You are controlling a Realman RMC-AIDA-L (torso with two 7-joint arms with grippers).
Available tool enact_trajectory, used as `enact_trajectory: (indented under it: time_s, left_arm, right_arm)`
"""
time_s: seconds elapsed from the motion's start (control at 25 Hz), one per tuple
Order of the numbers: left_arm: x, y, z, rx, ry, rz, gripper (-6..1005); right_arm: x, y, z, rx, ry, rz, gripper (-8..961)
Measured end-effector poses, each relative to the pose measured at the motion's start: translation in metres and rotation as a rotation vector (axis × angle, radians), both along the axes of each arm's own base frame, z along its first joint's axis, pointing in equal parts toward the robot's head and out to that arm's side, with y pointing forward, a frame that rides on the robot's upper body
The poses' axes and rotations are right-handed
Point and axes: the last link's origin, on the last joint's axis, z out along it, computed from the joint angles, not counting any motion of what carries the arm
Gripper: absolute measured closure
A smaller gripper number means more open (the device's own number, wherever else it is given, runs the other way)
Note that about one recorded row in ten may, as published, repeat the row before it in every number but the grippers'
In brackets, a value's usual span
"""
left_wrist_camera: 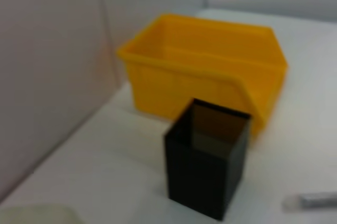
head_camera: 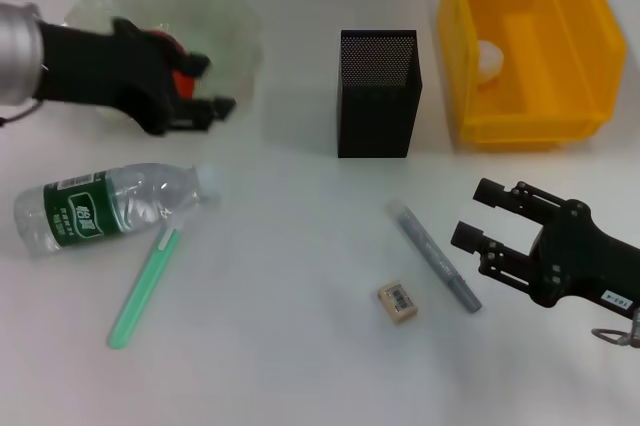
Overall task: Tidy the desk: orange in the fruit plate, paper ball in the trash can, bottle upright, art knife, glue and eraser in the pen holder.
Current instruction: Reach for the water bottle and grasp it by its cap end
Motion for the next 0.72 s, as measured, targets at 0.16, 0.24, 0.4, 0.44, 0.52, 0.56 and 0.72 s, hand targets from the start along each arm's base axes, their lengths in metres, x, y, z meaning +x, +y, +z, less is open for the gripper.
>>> enact_trajectory:
  time_s: [0.16, 0.24, 0.4, 0.44, 0.52, 0.56, 0.72]
  left_arm:
    - [0.001, -0.002, -0.010, -0.040, 0.078, -0.012, 461]
    - [0.003, -0.002, -0.017, -0.062, 0.139, -0.013, 463]
    - [0.007, 0.000, -0.028, -0.087, 0.215, -0.015, 467]
    - [0.007, 0.000, -0.028, -0.087, 0.215, -0.015, 467]
    - [0.006, 0.000, -0.029, -0.086, 0.233, -0.019, 466]
    - [0.006, 0.000, -0.029, -0.086, 0.233, -0.019, 465]
    - [0.003, 0.001, -0.032, -0.085, 0.274, -0.011, 457]
  right_arm:
    - [0.001, 0.000, 0.000, 0.001, -0.002, -0.004, 301]
    - [0.001, 0.000, -0.001, -0.002, -0.006, -0.004, 301]
    - [0.001, 0.001, -0.001, -0.002, -0.009, -0.002, 301]
    - [0.001, 0.001, -0.001, -0.002, -0.009, -0.002, 301]
    - [0.000, 0.002, -0.001, -0.003, -0.009, 0.001, 301]
    - [-0.001, 0.002, -0.001, -0.005, -0.010, 0.004, 301]
    - [-0.006, 0.004, -0.004, -0.026, -0.008, 0.032, 301]
